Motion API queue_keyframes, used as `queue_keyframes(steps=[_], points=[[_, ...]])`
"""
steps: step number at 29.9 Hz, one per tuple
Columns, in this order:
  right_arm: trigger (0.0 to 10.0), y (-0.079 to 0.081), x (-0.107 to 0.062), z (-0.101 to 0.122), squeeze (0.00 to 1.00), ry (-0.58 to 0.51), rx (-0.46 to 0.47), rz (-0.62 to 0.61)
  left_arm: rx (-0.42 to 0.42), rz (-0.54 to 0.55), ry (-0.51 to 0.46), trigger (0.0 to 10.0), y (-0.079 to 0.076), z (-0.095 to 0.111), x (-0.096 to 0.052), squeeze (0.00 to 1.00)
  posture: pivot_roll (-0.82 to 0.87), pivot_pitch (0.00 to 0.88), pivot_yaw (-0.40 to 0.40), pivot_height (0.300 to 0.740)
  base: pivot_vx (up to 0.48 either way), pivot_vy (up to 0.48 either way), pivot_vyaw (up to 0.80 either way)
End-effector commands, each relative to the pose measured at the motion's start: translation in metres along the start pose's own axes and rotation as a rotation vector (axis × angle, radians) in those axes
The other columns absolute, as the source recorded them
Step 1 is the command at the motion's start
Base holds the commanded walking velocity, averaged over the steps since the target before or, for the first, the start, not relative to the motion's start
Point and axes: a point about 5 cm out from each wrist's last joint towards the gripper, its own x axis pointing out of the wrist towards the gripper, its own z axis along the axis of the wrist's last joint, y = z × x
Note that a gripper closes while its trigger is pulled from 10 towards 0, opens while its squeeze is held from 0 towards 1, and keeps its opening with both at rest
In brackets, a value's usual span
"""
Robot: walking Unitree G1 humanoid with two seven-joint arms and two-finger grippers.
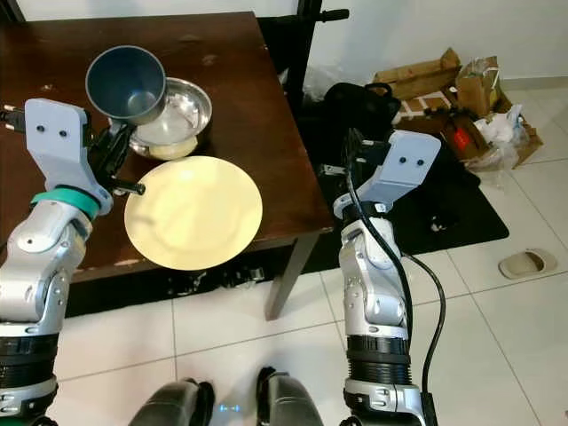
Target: Setting the table
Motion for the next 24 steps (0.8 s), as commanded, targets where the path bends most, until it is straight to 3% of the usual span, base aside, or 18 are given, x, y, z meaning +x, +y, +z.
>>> queue_keyframes(steps=[1,24], points=[[10.0,-0.0015,-0.0025,-0.0072,0.0,0.035,0.009,-0.012,0.003,0.006,-0.001,10.0,0.0005,-0.0022,-0.003,0.0,0.06,0.066,0.01,0.74,-0.307,0.0,0.0],[10.0,-0.0027,-0.0033,-0.0096,0.0,0.048,0.012,-0.016,0.012,0.005,-0.004,10.0,0.0002,-0.0021,-0.0033,0.0,0.07,0.079,0.018,0.74,-0.361,0.0,0.0]])
